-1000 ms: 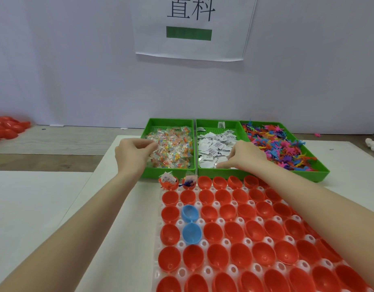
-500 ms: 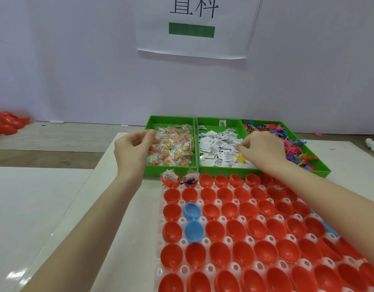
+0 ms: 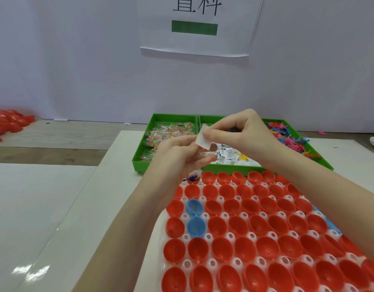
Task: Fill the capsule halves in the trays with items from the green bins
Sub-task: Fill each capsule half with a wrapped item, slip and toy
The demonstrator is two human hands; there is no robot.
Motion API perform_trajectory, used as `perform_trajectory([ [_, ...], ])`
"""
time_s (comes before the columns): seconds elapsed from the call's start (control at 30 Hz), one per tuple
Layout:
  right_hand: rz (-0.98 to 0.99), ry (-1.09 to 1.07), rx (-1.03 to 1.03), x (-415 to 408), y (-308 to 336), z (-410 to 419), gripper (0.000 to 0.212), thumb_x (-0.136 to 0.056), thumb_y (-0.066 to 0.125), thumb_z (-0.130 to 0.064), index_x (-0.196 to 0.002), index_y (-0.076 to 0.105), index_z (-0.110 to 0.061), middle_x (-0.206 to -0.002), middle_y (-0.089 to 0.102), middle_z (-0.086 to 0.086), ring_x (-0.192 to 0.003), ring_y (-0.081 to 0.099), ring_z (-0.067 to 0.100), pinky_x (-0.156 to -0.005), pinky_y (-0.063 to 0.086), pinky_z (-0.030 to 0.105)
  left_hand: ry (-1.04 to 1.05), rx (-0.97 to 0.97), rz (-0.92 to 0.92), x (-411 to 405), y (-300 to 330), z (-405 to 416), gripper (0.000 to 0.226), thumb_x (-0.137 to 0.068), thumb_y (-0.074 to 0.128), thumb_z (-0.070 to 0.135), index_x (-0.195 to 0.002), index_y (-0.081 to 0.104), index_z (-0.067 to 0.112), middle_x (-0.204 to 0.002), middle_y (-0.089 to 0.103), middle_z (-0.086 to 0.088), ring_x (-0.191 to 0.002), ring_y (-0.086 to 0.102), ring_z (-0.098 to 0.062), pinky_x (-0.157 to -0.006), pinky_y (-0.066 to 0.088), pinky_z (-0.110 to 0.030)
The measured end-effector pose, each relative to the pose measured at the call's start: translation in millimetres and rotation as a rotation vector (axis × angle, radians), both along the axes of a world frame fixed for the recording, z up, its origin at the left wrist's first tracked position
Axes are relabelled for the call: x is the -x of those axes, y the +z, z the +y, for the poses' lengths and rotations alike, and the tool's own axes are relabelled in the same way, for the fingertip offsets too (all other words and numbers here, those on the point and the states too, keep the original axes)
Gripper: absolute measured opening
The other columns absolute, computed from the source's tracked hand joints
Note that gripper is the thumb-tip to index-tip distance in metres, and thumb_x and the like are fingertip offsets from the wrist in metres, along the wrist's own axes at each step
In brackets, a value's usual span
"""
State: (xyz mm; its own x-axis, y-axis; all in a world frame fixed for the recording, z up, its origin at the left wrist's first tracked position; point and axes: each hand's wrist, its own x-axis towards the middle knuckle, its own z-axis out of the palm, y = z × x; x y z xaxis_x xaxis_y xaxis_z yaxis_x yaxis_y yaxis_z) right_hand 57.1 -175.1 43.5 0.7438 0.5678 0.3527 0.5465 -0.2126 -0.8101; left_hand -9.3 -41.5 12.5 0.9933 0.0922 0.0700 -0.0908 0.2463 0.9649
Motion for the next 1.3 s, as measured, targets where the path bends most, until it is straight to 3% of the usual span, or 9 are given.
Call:
perform_trajectory([
  [0.1, -0.027, -0.034, 0.01, 1.7, -1.1, -1.5, 0.007, -0.08, 0.069, -0.021, -0.079, 0.075, -0.018, -0.066, 0.063, 0.028, -0.053, 0.042, 0.032, -0.056, 0.038, 0.036, -0.006, 0.134, 0.016, 2.9, 4.7, 0.8, 0.022, -0.091, 0.047, 0.002, -0.106, 0.063, -0.002, -0.096, 0.068, -0.018, -0.075, 0.071, -0.019, -0.068, 0.057, -0.021],
  [0.17, -0.052, -0.06, 0.003, 3.7, -1.8, -2.1, 0.004, -0.079, 0.07, -0.023, -0.079, 0.074, -0.024, -0.049, 0.058, 0.009, -0.05, 0.04, 0.035, -0.053, 0.039, 0.032, 0.009, 0.109, -0.003, 3.4, 3.4, 0.1, 0.019, -0.09, 0.053, 0.011, -0.101, 0.066, 0.004, -0.097, 0.069, -0.016, -0.079, 0.071, -0.018, -0.07, 0.056, -0.021],
  [0.3, -0.076, -0.108, 0.004, 7.1, -1.5, -2.1, 0.015, -0.077, 0.07, -0.029, -0.091, 0.069, -0.027, -0.047, 0.027, -0.011, -0.044, 0.025, 0.005, -0.048, 0.027, 0.015, 0.063, -0.034, -0.068, 4.3, -0.2, -4.7, 0.017, -0.091, 0.054, 0.011, -0.099, 0.069, 0.007, -0.085, 0.071, -0.007, -0.079, 0.07, -0.01, -0.073, 0.054, -0.016],
  [0.43, 0.333, -0.09, -0.232, 7.4, 1.5, -5.4, 0.036, -0.091, 0.051, -0.022, -0.118, 0.058, 0.001, -0.06, 0.042, -0.005, -0.048, 0.037, 0.007, -0.054, 0.043, 0.017, 0.126, 0.068, -0.059, 4.1, 4.9, -3.0, 0.02, -0.091, 0.052, 0.0, -0.079, 0.066, 0.008, -0.069, 0.071, -0.001, -0.067, 0.069, -0.009, -0.064, 0.054, -0.014],
  [0.53, 0.588, 0.028, -0.468, 12.0, 5.3, -9.0, 0.038, -0.089, 0.043, -0.008, -0.123, 0.049, 0.007, -0.071, 0.045, 0.003, -0.053, 0.044, 0.01, -0.051, 0.047, 0.021, 0.184, 0.051, -0.09, 4.2, 5.3, -4.7, 0.018, -0.091, 0.053, 0.002, -0.084, 0.062, 0.015, -0.066, 0.071, 0.004, -0.067, 0.069, -0.008, -0.06, 0.052, -0.012],
  [0.63, 0.585, 0.087, -0.465, 16.4, 8.6, -13.8, 0.026, -0.091, 0.044, -0.004, -0.113, 0.057, 0.001, -0.071, 0.056, 0.001, -0.059, 0.058, 0.009, -0.063, 0.054, 0.02, 0.254, -0.026, -0.134, 3.6, 1.3, -8.2, 0.023, -0.091, 0.053, 0.004, -0.095, 0.051, 0.026, -0.063, 0.07, 0.008, -0.064, 0.069, -0.005, -0.06, 0.051, -0.012],
  [0.77, 0.455, 0.024, -0.361, 24.9, 10.8, -18.6, 0.028, -0.071, 0.06, -0.023, -0.096, 0.064, -0.013, -0.084, 0.074, -0.002, -0.071, 0.07, 0.012, -0.069, 0.056, 0.022, 0.294, -0.197, -0.219, 4.0, -0.8, -9.7, 0.021, -0.092, 0.053, 0.007, -0.088, 0.05, 0.027, -0.064, 0.069, 0.005, -0.06, 0.068, -0.006, -0.062, 0.054, -0.017],
  [1.1, 0.342, -0.106, -0.332, 32.8, 9.3, -19.0, 0.022, -0.055, 0.068, -0.035, -0.073, 0.068, -0.021, -0.089, 0.073, -0.004, -0.088, 0.062, 0.006, -0.076, 0.041, 0.024, 0.13, -0.259, -0.364, 13.2, 10.6, -19.3, 0.026, -0.091, 0.052, 0.002, -0.087, 0.062, 0.026, -0.076, 0.066, 0.005, -0.062, 0.066, 0.0, -0.059, 0.048, -0.007],
  [1.3, 0.454, -0.188, -0.298, 31.4, 6.8, -19.1, 0.021, -0.056, 0.067, -0.037, -0.065, 0.07, -0.019, -0.069, 0.066, -0.01, -0.066, 0.054, 0.001, -0.07, 0.037, 0.023, 0.083, -0.299, -0.429, 16.2, 12.7, -19.9, 0.027, -0.091, 0.051, 0.002, -0.095, 0.06, 0.027, -0.08, 0.066, 0.011, -0.065, 0.066, 0.002, -0.063, 0.048, -0.007],
])
